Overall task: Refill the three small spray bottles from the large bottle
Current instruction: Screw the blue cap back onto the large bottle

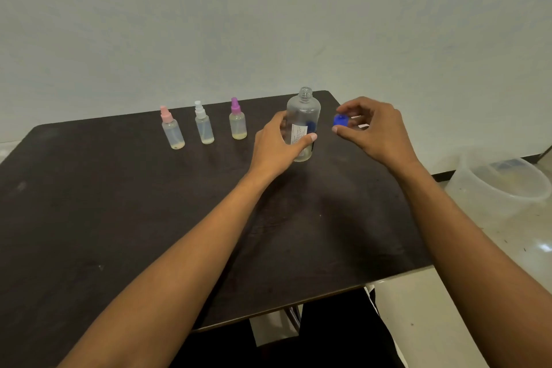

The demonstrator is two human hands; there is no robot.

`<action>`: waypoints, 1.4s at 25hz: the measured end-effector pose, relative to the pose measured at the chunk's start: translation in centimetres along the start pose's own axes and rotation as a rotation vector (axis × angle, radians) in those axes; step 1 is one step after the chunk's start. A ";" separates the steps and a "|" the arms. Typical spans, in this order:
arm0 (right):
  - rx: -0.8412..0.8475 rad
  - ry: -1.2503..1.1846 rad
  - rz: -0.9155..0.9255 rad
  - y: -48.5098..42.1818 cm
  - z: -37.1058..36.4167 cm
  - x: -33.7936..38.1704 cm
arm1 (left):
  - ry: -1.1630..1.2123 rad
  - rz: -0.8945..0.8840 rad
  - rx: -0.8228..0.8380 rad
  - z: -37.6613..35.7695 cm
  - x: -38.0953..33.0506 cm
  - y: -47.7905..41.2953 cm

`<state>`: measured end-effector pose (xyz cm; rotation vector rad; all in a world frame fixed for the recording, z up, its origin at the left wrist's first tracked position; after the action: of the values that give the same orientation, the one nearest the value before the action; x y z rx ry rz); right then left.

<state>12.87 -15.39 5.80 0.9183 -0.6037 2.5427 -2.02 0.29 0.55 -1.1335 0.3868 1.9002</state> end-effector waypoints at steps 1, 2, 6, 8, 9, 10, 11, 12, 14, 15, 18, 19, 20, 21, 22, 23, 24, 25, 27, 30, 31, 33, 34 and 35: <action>0.002 -0.010 0.035 -0.2 0.2 1.4 | -0.008 -0.001 -0.008 0.7 -0.1 0.9; 0.002 -0.017 0.063 -0.4 0.4 2.6 | -0.013 -0.002 -0.015 1.4 -0.2 1.7; -0.009 -0.040 0.161 -0.6 0.9 6.9 | -0.035 0.001 -0.053 3.7 -0.7 5.0; 0.024 -0.029 0.221 -0.6 0.8 9.0 | -0.049 0.011 -0.065 4.6 -0.9 6.4; 0.045 -0.026 0.256 -0.5 0.7 10.1 | -0.048 0.017 -0.072 5.0 -0.9 7.1; 0.069 -0.023 0.290 -0.4 0.5 11.1 | -0.045 0.022 -0.077 5.3 -1.0 7.6; 0.098 -0.009 0.319 -0.4 0.3 12.1 | -0.045 0.025 -0.082 5.6 -1.1 8.2; 0.127 0.018 0.339 -0.4 0.1 12.9 | -0.047 0.024 -0.085 5.8 -1.2 8.7; 0.178 0.080 0.354 -0.5 -0.3 14.3 | -0.054 0.023 -0.093 6.2 -1.3 9.5; 0.204 0.105 0.356 -0.7 -0.5 14.8 | -0.055 0.023 -0.099 6.3 -1.3 9.8; 0.283 0.168 0.362 -1.0 -1.0 16.2 | -0.052 0.026 -0.117 6.6 -1.4 10.6; 0.302 0.186 0.372 -1.1 -1.1 16.6 | -0.052 0.029 -0.120 6.7 -1.4 10.7; 0.318 0.202 0.388 -1.0 -1.2 17.0 | -0.050 0.030 -0.121 6.8 -1.4 10.9; 0.335 0.216 0.408 -0.9 -1.2 17.5 | -0.046 0.027 -0.122 6.9 -1.3 11.0; 0.355 0.228 0.431 -0.7 -1.2 18.0 | -0.043 0.023 -0.121 7.0 -1.3 11.2; 0.382 0.239 0.455 -0.5 -1.2 18.4 | -0.042 0.021 -0.118 7.0 -1.2 11.4; 0.413 0.257 0.479 -0.4 -1.3 18.8 | -0.039 0.022 -0.114 6.9 -1.1 11.5; 0.443 0.286 0.498 -0.2 -1.3 19.2 | -0.036 0.024 -0.112 6.9 -1.1 11.6; 0.505 0.376 0.524 -0.2 -1.5 20.1 | -0.040 0.028 -0.118 6.9 -0.9 11.8; 0.601 0.490 0.534 -0.5 -1.7 21.1 | -0.056 0.028 -0.133 7.0 -0.7 12.0; 0.630 0.514 0.532 -0.6 -1.7 21.4 | -0.060 0.026 -0.141 7.0 -0.7 12.1; 0.673 0.563 0.523 -0.6 -2.0 22.1 | -0.066 0.022 -0.157 7.1 -0.8 12.3; 0.683 0.585 0.513 -0.7 -2.1 22.4 | -0.066 0.019 -0.163 7.2 -0.8 12.4; 0.682 0.604 0.502 -0.7 -2.2 22.6 | -0.063 0.014 -0.166 7.2 -0.8 12.5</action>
<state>-4.16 -9.28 19.58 0.1049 0.2801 3.3298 -15.95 -2.76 3.11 -1.1768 0.2057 2.0048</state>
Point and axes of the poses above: each hand's wrist, its own y-axis away from the middle knuckle, its own z-axis out of the back of the hand, x = y × z, the point moved 6 cm from there along -y, towards the middle knuckle, and after that the axes turned 15 degrees about x, right-handed, at the moved point
